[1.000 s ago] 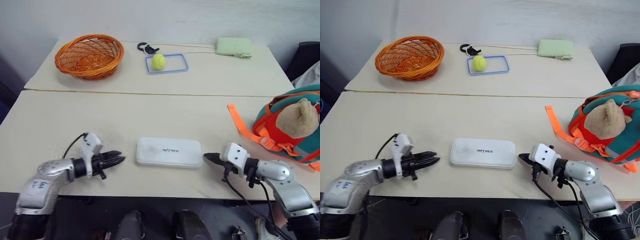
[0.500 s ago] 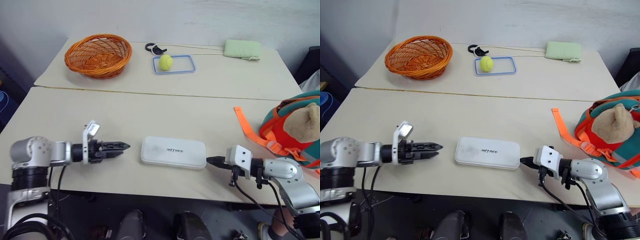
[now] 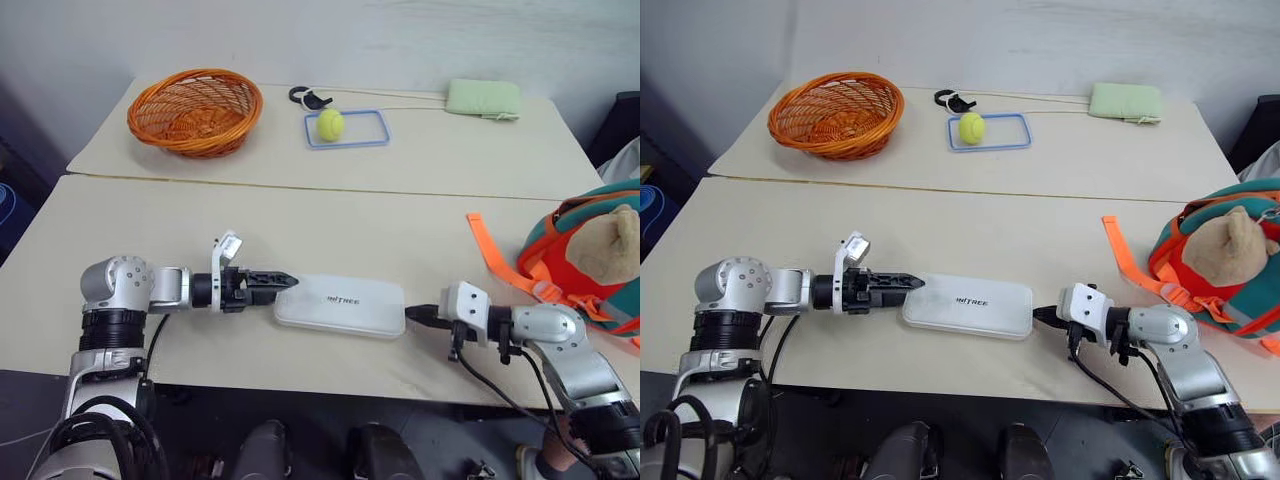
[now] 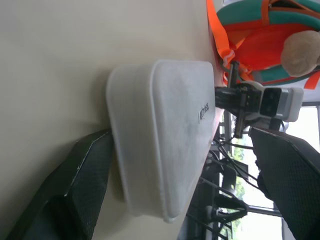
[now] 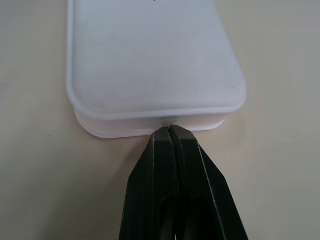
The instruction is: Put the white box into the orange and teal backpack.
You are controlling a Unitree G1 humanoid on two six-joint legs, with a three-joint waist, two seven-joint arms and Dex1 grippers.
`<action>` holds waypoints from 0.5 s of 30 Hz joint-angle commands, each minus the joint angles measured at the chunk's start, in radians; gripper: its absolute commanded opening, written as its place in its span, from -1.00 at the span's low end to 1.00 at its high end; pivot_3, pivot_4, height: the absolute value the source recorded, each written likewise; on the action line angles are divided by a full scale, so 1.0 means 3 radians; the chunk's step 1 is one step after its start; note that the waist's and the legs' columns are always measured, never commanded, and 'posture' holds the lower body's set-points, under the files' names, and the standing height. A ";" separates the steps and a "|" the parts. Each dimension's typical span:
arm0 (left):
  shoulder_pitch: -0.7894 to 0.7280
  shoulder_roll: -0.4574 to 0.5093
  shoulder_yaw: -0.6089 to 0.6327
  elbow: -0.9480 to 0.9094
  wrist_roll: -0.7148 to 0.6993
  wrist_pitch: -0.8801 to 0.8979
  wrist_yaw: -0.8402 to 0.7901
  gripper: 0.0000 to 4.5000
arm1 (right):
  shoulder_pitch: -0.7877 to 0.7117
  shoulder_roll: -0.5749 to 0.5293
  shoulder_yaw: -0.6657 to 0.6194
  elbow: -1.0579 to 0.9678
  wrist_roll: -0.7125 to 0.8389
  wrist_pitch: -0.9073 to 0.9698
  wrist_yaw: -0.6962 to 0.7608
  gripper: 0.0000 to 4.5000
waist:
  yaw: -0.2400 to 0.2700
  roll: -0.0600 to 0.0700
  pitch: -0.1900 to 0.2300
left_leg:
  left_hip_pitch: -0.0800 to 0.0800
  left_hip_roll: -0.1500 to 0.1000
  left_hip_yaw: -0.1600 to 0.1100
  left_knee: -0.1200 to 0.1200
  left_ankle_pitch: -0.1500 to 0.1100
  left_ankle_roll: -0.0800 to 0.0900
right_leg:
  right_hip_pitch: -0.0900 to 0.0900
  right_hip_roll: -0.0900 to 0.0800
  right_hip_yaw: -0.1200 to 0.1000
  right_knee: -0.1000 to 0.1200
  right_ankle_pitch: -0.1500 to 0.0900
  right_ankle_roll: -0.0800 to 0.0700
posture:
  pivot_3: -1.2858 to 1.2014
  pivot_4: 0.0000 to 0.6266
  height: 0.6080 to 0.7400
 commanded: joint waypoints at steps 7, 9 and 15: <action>-0.0362 -0.0197 -0.0447 0.0372 -0.0311 0.0062 -0.0020 0.19 | -0.0108 0.0011 0.0079 0.0197 -0.0041 -0.0320 0.0155 -1.00 | -0.0012 -0.0003 0.0002 | -0.0005 0.0000 0.0000 0.0003 0.0002 -0.0001 | -0.0002 0.0002 -0.0002 -0.0002 0.0000 0.0001 | 0.03 -0.52 1.00; -0.0377 -0.0172 -0.0515 0.0381 -0.0400 0.0062 -0.0036 -0.08 | -0.0068 -0.0007 0.0053 0.0183 -0.0032 -0.0326 0.0144 -1.00 | -0.0015 -0.0003 0.0002 | -0.0005 0.0001 0.0000 0.0002 0.0003 -0.0004 | -0.0002 0.0003 -0.0002 -0.0002 0.0000 0.0001 | 0.03 -0.52 1.00; -0.0204 -0.0039 -0.0557 -0.0036 -0.0752 0.0062 -0.0096 -0.46 | 0.0200 -0.0093 -0.0214 -0.0008 0.0089 -0.0273 0.0024 -1.00 | -0.0014 -0.0003 0.0002 | -0.0005 0.0003 -0.0001 0.0000 0.0005 -0.0006 | -0.0002 0.0003 -0.0001 -0.0002 0.0000 0.0001 | 0.03 -0.52 1.00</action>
